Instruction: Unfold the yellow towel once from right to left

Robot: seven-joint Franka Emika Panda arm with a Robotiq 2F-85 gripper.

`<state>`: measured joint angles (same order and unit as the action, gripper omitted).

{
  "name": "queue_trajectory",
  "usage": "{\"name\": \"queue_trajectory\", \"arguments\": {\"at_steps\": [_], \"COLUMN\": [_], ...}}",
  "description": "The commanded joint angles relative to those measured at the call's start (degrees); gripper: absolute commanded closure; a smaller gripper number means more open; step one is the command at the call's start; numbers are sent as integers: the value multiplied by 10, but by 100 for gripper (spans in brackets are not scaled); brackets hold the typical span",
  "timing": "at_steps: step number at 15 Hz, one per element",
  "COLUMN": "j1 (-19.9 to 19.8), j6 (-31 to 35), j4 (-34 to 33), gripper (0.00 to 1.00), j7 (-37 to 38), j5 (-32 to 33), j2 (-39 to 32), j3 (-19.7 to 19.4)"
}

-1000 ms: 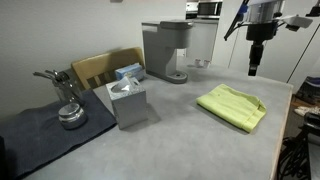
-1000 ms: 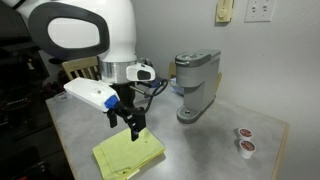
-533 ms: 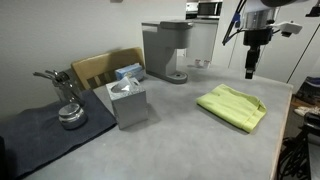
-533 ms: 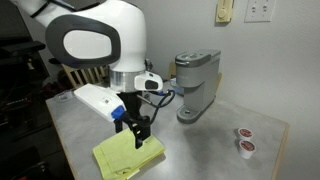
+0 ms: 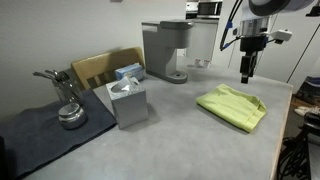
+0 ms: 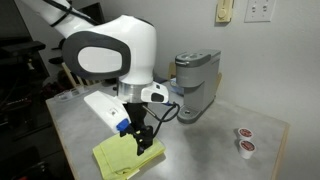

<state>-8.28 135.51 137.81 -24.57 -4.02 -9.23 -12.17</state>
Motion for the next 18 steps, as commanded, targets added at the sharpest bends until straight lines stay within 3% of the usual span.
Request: {"name": "queue_trajectory", "arguments": {"at_steps": [1,7,18], "j1": [-22,-31,-61], "j6": [-4,-9,-36], "j4": [-25,-46,-73], "gripper": [0,0,0], "j7": [13,49,31], "j5": [-12,-12,-15], "j2": [-32,-67,-124], "j3": [15,16,35]}}
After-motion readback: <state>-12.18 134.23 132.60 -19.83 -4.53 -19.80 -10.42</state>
